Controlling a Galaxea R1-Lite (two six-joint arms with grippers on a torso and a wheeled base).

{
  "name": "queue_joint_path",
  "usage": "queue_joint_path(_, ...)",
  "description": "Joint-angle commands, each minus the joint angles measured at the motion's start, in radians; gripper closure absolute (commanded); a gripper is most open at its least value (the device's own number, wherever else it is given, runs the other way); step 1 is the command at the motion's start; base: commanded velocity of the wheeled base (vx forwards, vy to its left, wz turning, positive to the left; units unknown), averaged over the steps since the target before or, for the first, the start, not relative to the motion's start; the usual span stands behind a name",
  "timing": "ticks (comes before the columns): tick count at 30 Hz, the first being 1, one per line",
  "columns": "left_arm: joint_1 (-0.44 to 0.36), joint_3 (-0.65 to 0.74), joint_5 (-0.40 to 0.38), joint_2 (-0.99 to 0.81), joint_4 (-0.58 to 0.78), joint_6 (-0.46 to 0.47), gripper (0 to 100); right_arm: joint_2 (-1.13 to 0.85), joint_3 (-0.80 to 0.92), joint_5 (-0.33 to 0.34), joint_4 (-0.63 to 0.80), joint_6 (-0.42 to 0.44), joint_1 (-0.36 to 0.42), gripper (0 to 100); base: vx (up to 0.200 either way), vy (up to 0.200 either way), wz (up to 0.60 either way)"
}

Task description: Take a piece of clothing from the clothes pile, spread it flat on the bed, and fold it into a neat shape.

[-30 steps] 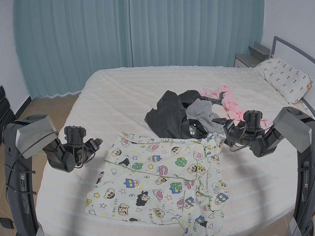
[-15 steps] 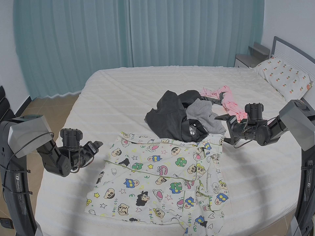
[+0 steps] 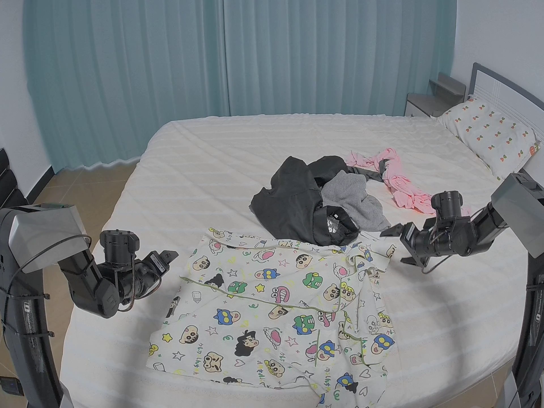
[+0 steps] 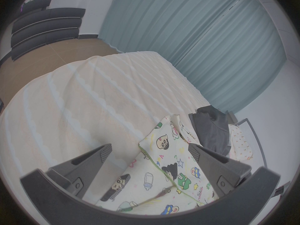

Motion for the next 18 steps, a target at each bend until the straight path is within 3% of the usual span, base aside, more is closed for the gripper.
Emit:
queue_joint_path(1, -0.026, 0.152, -0.051, -0.116, -0.083, -0.081, 0, -0.086, 0.291, 0.06, -0.093, -0.261, -0.042, 0, 0.0, 0.0, 0.0)
queue_joint_path(2, -0.026, 0.153, -0.051, -0.118, -0.085, -0.086, 0, -0.084, 0.294, 0.061, -0.096, -0.269, -0.042, 0, 0.0, 0.0, 0.0)
queue_joint_path(4, -0.043, 0.209, -0.052, -0.138, -0.125, -0.123, 0, -0.072, 0.363, 0.072, -0.153, -0.367, -0.041, 0, 0.0, 0.0, 0.0)
queue_joint_path(7, -0.059, 0.247, -0.054, -0.14, -0.186, -0.172, 0, -0.049, 0.388, 0.078, -0.17, -0.416, -0.025, 0, 0.0, 0.0, 0.0)
queue_joint_path(11, -0.066, 0.285, -0.057, -0.135, -0.281, -0.238, 0, -0.025, 0.375, 0.078, -0.172, -0.418, 0.042, 0, 0.0, 0.0, 0.0)
queue_joint_path(18, -0.066, 0.328, -0.066, -0.129, -0.327, -0.239, 0, 0.031, 0.318, 0.054, -0.173, -0.41, 0.123, 0, 0.0, 0.0, 0.0)
